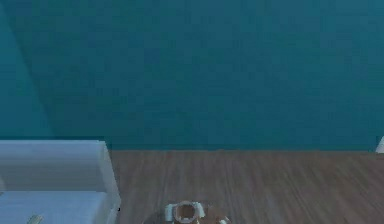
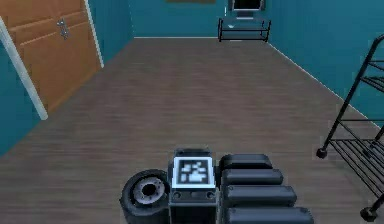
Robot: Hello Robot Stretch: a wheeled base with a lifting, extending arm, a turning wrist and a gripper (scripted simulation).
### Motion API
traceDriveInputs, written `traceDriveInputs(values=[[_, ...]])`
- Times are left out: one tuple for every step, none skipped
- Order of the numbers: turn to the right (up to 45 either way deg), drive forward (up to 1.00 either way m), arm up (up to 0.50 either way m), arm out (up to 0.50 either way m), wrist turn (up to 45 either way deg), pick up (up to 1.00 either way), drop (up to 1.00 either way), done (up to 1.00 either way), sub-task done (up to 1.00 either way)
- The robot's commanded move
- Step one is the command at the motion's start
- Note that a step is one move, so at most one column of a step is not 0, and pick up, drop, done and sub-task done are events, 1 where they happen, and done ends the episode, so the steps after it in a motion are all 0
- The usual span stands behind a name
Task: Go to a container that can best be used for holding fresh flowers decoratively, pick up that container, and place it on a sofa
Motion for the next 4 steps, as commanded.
traceDriveInputs(values=[[0.0, 0.35, 0.0, 0.0, 0.0, 0.0, 0.0, 0.0, 0.0], [45.0, 0.0, 0.0, 0.0, 0.0, 0.0, 0.0, 0.0, 0.0], [45.0, 0.0, 0.0, 0.0, 0.0, 0.0, 0.0, 0.0, 0.0], [-45.0, 0.0, 0.0, 0.0, 0.0, 0.0, 0.0, 0.0, 0.0]])
